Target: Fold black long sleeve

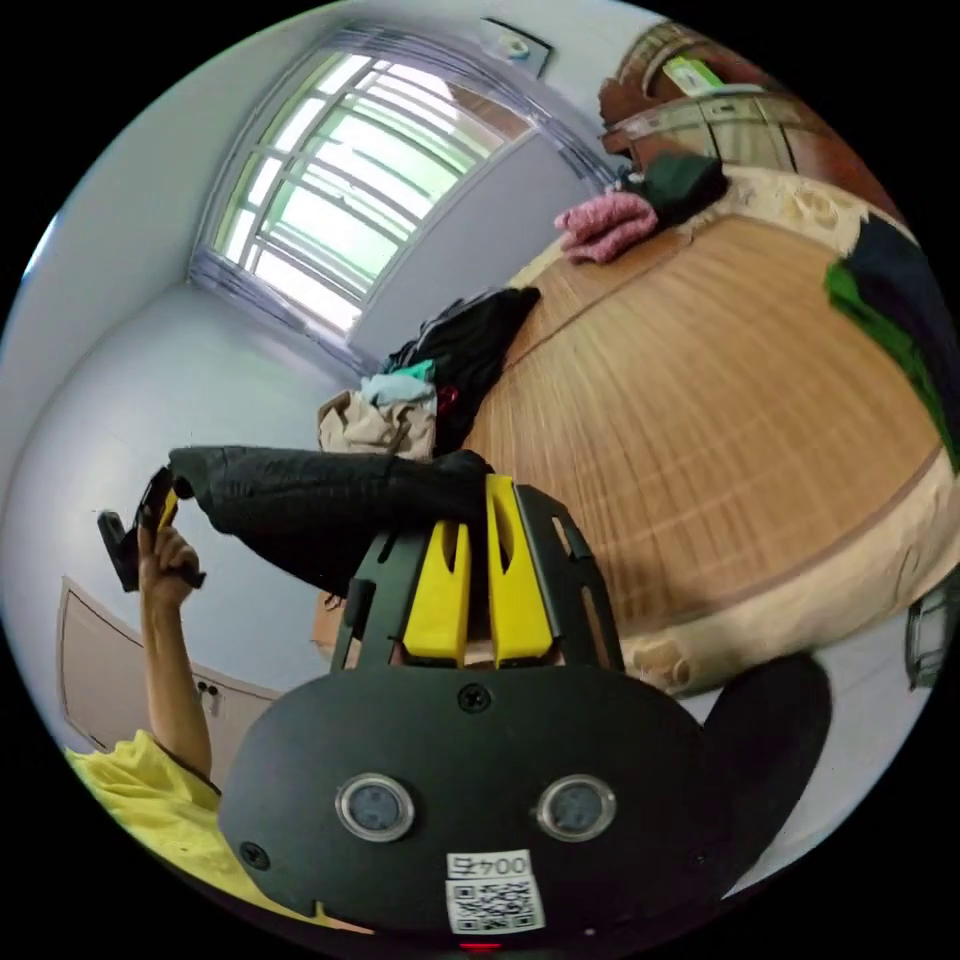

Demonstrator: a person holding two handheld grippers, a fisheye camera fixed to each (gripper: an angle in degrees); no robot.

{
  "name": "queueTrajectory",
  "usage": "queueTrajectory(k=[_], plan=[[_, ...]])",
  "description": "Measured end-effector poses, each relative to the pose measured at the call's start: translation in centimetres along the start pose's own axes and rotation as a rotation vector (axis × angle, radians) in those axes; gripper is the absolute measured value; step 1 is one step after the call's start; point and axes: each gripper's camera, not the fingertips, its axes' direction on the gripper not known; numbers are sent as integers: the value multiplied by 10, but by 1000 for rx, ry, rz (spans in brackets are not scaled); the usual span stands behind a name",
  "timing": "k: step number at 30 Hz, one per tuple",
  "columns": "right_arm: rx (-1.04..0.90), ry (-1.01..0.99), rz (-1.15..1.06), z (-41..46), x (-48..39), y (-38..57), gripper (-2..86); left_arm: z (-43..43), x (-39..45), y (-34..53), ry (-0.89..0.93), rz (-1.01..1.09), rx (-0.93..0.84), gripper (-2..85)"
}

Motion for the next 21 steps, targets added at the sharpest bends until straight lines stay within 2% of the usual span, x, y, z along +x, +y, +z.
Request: queueTrajectory(k=[8, 13, 21], plan=[[206, 191, -546, -107, -212, -98, 11, -77, -39, -12, -25, -51, 129, 9], [279, 238, -693, -167, -317, -127, 3, -117, -48, -27, 69, -86, 229, 9], [430, 413, -840, -240, -425, -122, -5, -170, -2, -41, 65, 20, 375, 9]])
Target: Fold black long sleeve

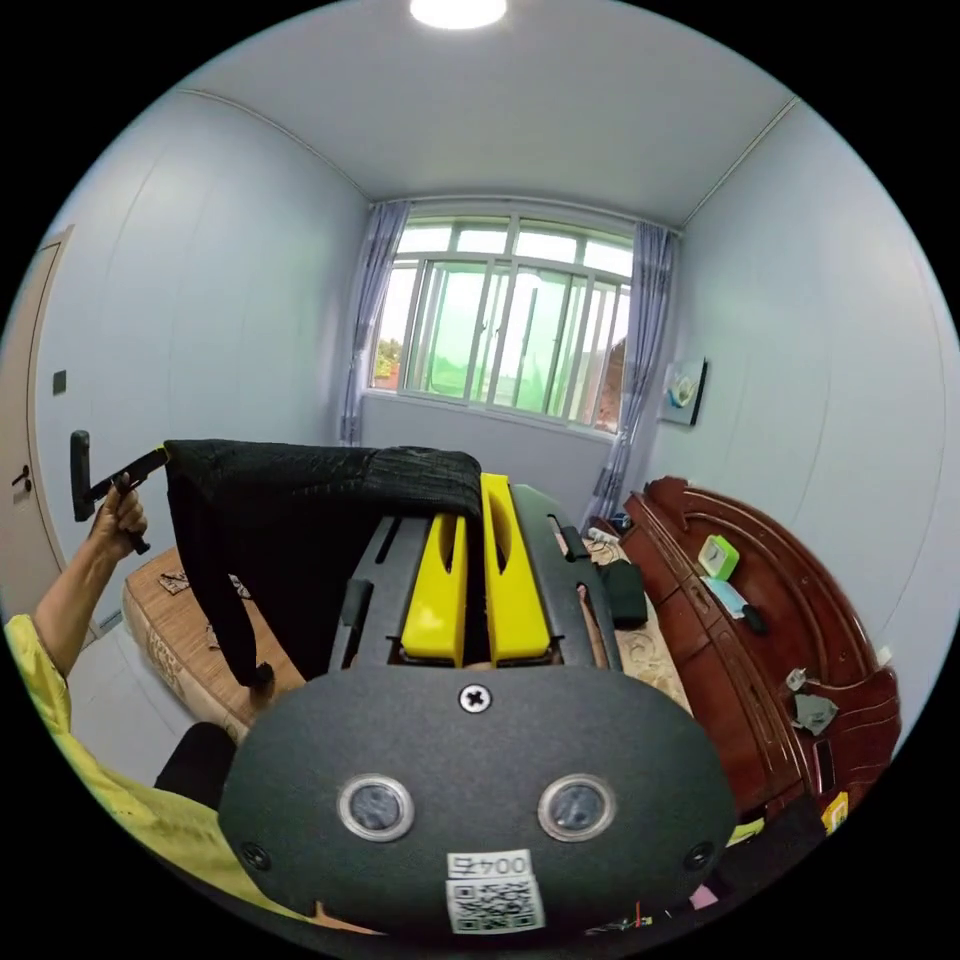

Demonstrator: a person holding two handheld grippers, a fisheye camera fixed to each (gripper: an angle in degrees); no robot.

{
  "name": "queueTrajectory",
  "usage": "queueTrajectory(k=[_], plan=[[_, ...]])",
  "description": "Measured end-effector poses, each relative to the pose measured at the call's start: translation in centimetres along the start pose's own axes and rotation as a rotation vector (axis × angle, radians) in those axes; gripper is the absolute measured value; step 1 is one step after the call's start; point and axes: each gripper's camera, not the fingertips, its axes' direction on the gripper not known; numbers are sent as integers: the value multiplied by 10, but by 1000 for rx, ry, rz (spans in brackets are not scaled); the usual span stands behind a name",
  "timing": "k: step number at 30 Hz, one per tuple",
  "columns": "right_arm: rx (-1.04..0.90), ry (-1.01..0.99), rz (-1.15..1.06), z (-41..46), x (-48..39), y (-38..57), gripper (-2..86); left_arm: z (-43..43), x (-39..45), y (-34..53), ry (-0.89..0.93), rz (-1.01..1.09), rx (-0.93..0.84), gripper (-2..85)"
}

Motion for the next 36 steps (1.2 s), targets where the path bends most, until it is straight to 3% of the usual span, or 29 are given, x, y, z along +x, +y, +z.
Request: queueTrajectory(k=[10, 20, 29, 36], plan=[[155, 5, -41, -102, -13, -25, -3, -84, 58, 8, 92, 74, 223, 6], [130, -36, -138, -127, 1, -32, -2, -102, 79, 16, 154, 113, 232, 7], [-6, -14, -134, -33, 62, -1, -1, 2, 79, 45, 107, 86, 142, 10], [-170, 22, -32, 104, 152, 49, 1, 184, 76, 78, 11, 131, -47, 11]])
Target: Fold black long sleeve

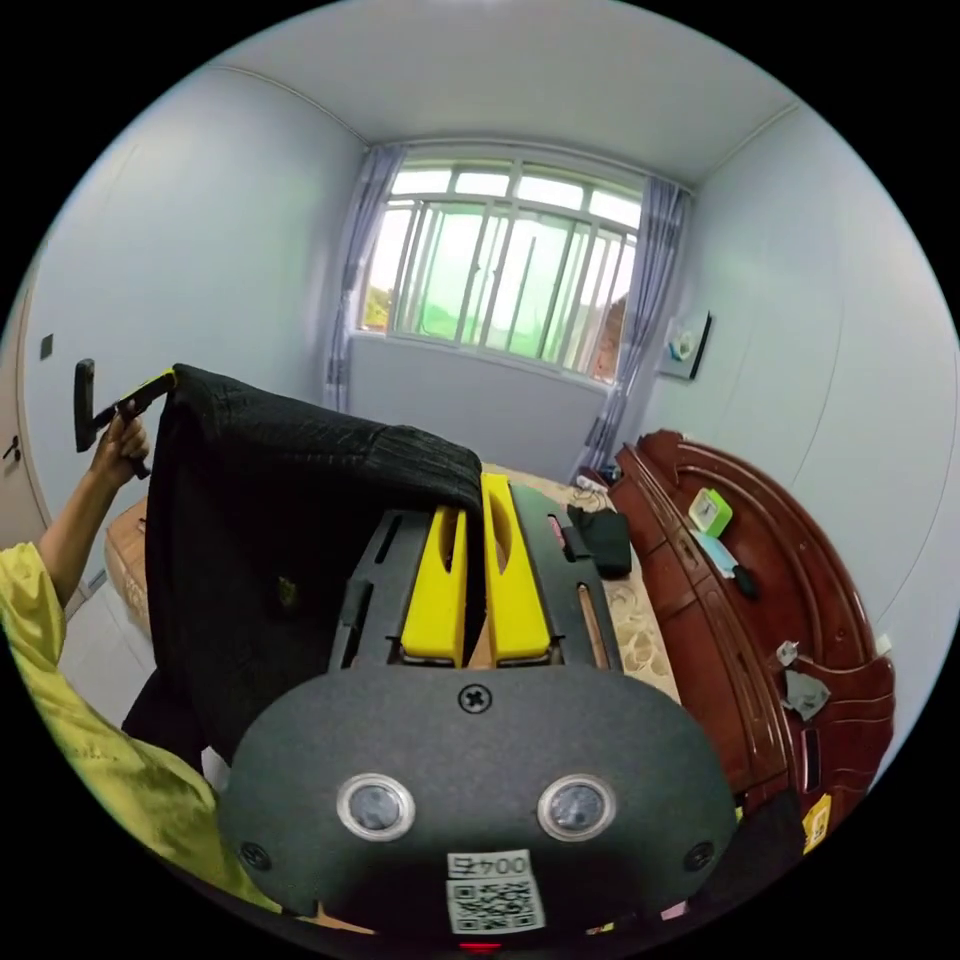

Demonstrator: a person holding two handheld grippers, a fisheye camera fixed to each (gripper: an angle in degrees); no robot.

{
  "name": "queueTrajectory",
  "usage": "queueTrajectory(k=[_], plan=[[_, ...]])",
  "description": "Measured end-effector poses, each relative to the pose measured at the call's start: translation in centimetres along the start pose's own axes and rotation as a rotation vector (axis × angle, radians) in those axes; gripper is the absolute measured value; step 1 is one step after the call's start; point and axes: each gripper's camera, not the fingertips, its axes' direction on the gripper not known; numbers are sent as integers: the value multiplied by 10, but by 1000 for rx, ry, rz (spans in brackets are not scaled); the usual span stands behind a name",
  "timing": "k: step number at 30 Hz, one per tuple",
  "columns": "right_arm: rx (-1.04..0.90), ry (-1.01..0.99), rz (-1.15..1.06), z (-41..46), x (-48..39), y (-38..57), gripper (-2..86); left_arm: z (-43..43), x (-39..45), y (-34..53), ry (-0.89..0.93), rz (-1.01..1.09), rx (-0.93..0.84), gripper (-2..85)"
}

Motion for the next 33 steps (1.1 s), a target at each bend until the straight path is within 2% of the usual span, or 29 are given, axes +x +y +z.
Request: queueTrajectory(k=[5, 9, 12, 16, 18, 21, 24, 29, 33], plan=[[-171, 30, 74, 140, 76, 40, 10, 154, 5, 41, -113, 67, -196, 15], [-326, 3, 131, 236, 127, 75, 25, 291, -5, 93, -147, 45, -438, 22], [-504, 8, 212, 316, 169, 113, 51, 384, -22, 140, -152, -44, -659, 33], [-861, 99, 270, 414, 218, 185, 129, 464, -37, 206, -332, -40, -836, 62], [-864, 157, 253, 429, 235, 214, 132, 480, -43, 230, -343, -54, -876, 68], [-895, 186, 229, 442, 269, 263, 128, 485, -41, 263, -267, -58, -884, 66], [-909, 105, 237, 435, 304, 318, 107, 466, -29, 305, -152, -56, -874, 59], [-698, -440, 497, 357, 348, 446, 90, 397, -20, 386, 44, -228, -850, 55], [-590, -623, 722, 298, 363, 555, 84, 346, -2, 465, 111, -336, -914, 72]])
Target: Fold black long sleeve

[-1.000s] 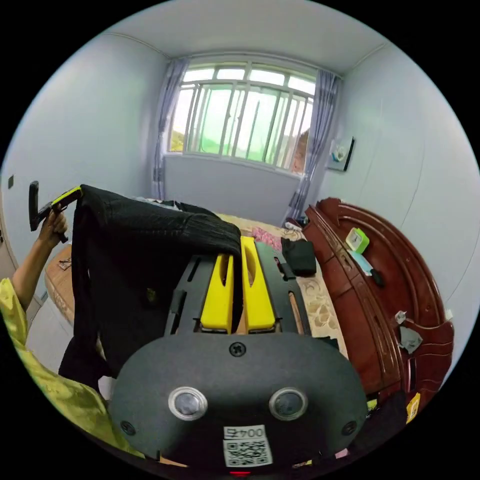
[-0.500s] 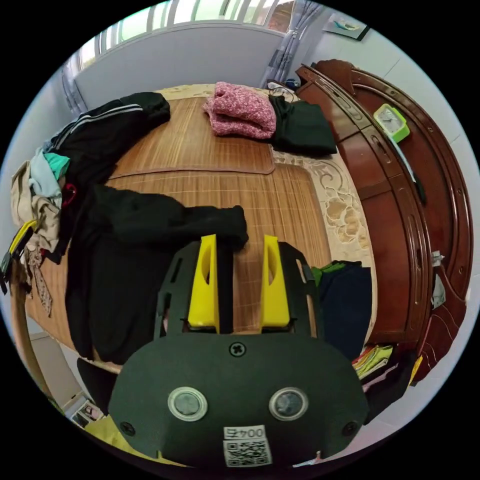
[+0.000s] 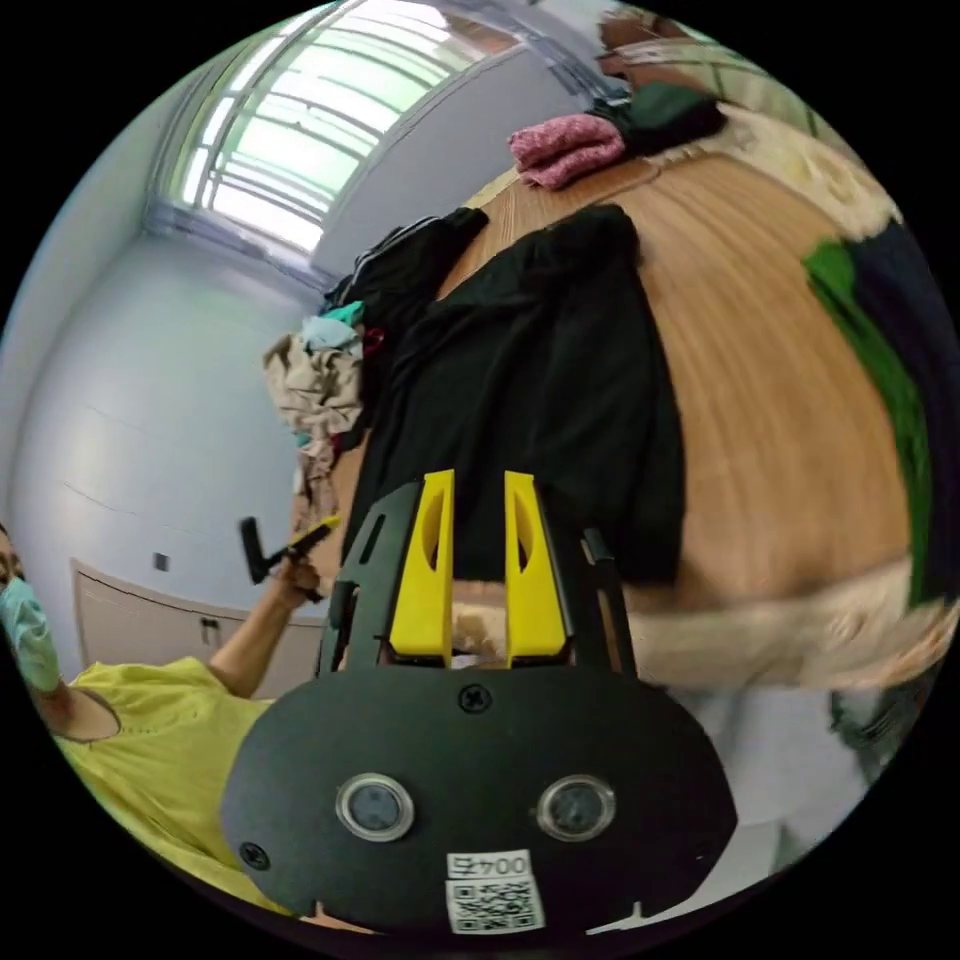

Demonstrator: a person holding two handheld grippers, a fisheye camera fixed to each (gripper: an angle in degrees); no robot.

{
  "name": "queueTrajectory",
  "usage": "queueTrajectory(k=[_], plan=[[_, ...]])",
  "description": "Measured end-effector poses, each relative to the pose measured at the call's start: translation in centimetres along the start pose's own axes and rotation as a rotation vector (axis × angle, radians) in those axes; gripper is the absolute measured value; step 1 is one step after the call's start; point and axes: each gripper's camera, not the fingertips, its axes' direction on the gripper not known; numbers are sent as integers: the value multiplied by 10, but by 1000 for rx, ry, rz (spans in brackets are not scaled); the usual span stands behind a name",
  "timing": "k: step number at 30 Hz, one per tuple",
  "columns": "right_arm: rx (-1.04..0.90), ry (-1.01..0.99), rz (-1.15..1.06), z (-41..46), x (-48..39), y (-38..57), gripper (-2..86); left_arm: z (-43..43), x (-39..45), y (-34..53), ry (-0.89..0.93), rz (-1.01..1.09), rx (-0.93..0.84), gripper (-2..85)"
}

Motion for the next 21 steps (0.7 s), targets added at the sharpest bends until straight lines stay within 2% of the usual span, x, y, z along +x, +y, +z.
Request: queueTrajectory(k=[2, 5, 9, 11, 14, 18, 21], plan=[[67, -140, 102, -7, 45, 62, 81, 14, 3, 26, -5, -4, -15, 81], [123, -192, 173, -8, 87, 120, 79, 33, 13, 53, -19, -1, 12, 99], [113, -212, 150, -11, 117, 159, 74, 70, 34, 65, -111, 97, -60, 120], [138, -147, 73, -25, 129, 168, 62, 87, 43, 64, -140, 135, -96, 112], [97, -134, 104, -31, 157, 177, 48, 101, 59, 57, -225, 195, -82, 56], [102, -136, 128, -41, 186, 191, 14, 76, 75, 27, -141, 124, -46, 32], [104, -125, 104, -48, 202, 201, 1, 55, 95, -12, -97, 171, 19, 26]])
